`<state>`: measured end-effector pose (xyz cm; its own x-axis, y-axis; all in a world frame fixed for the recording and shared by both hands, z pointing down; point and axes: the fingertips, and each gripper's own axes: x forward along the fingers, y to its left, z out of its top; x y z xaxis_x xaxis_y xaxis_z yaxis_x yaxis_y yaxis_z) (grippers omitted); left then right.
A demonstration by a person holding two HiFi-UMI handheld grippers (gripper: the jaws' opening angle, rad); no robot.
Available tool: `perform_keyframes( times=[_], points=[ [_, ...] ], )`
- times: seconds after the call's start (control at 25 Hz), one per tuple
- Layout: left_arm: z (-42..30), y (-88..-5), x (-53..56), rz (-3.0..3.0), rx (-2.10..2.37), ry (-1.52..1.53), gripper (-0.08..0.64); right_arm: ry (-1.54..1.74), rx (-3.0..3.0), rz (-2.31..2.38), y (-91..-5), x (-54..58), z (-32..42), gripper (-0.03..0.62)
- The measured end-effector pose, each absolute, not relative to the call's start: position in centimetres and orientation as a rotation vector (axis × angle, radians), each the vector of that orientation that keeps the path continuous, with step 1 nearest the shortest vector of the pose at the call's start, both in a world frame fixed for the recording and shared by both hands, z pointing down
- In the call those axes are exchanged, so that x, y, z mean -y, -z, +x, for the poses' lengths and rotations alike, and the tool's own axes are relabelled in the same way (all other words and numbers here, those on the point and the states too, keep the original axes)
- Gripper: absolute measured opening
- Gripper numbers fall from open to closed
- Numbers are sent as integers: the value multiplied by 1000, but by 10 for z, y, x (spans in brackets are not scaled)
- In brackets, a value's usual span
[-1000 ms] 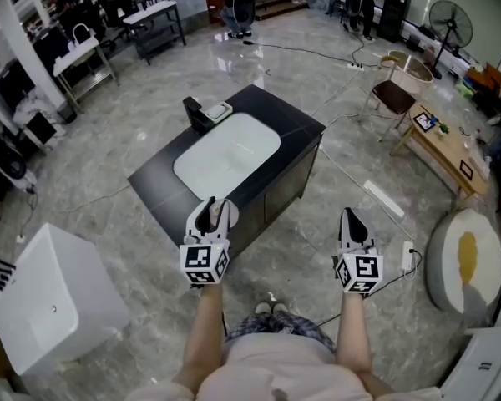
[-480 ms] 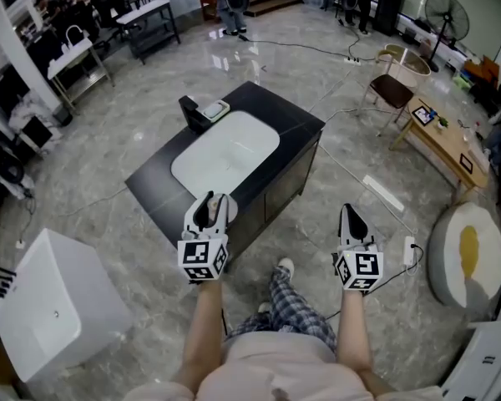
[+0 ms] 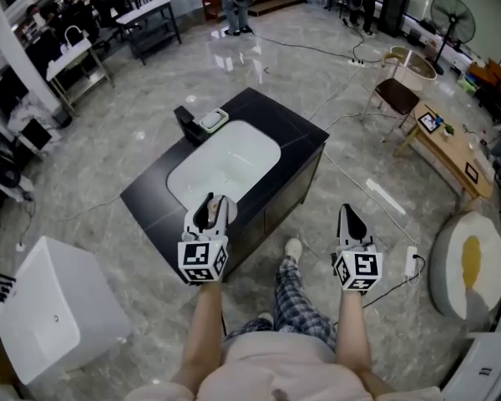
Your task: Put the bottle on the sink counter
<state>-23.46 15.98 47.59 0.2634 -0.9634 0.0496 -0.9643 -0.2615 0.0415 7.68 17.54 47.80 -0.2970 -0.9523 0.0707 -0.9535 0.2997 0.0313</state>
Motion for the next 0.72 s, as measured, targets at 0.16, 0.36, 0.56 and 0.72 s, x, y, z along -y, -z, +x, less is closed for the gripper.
perform_keyframes(
  times=[0.16, 0.36, 0.56, 0.72],
  points=[
    [-221, -482, -87, 2433, 1887, -20, 133, -28, 2491, 1798, -485, -97, 89, 15],
    [-204, -482, 33, 2400, 1922, -17, 133, -36, 2538, 1736, -487, 41, 96, 15],
    [-181, -467, 153, 2354, 1971, -18, 133, -39, 2601, 1631, -469, 182, 103, 15],
    [-171, -457, 242, 2323, 2019, -2, 133, -35, 2649, 1559, -458, 286, 102, 15]
  ],
)
